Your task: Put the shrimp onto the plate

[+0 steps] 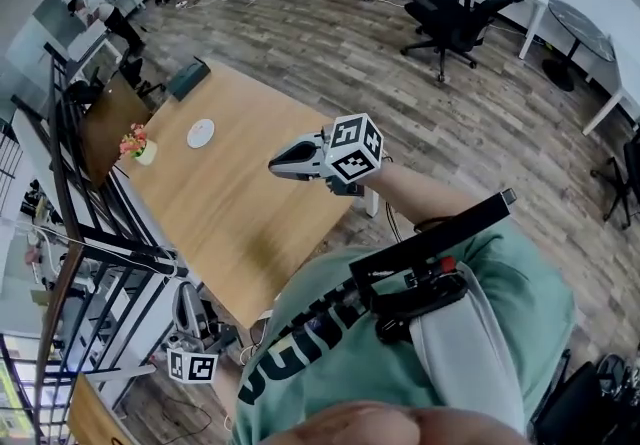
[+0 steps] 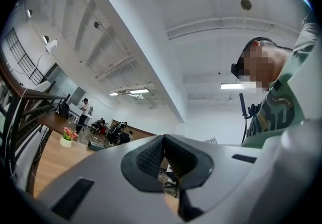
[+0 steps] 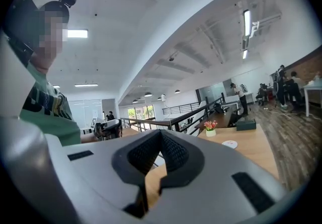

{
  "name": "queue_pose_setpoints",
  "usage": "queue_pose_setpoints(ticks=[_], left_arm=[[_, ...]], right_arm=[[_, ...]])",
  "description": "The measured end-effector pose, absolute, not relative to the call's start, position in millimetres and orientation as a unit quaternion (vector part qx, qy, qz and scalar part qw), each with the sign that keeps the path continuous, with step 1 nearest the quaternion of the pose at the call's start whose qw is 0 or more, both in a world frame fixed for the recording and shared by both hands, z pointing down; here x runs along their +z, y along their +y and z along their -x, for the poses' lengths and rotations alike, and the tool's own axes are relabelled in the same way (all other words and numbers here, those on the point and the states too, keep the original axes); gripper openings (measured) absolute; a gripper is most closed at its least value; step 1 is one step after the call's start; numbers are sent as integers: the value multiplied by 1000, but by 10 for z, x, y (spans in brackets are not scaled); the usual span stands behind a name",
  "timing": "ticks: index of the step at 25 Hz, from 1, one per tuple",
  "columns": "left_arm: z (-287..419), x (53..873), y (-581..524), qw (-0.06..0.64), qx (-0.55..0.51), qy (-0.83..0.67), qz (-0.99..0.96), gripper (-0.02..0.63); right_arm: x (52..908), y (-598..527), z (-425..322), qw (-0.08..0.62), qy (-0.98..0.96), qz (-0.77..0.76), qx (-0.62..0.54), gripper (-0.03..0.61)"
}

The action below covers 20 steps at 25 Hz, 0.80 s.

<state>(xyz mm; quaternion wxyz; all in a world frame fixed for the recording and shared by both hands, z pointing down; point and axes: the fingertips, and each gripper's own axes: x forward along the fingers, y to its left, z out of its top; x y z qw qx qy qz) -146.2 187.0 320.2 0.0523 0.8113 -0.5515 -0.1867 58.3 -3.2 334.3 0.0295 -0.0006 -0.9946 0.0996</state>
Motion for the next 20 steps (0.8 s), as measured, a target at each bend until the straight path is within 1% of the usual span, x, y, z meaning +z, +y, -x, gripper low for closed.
queue_pose_setpoints(ticks=[5,10,15,20], left_arm=[[1027,3165,1714,50,-192,-556,-808,5],[735,3118,1557,52,-180,-547,-816,6],[621,3079,1501,56,-167,-545,-820,5],[740,3110,1586,55,-167,-546,-819,5]], right_arm=[[3297,-175,-996,27,-995,11,93,8],[3333,-299,-1186,16,-994,14,103,8],[3376,-337,-1254,1,-993,12,114,8],[3426,-280,-1126,-1,-995,0,104,8]])
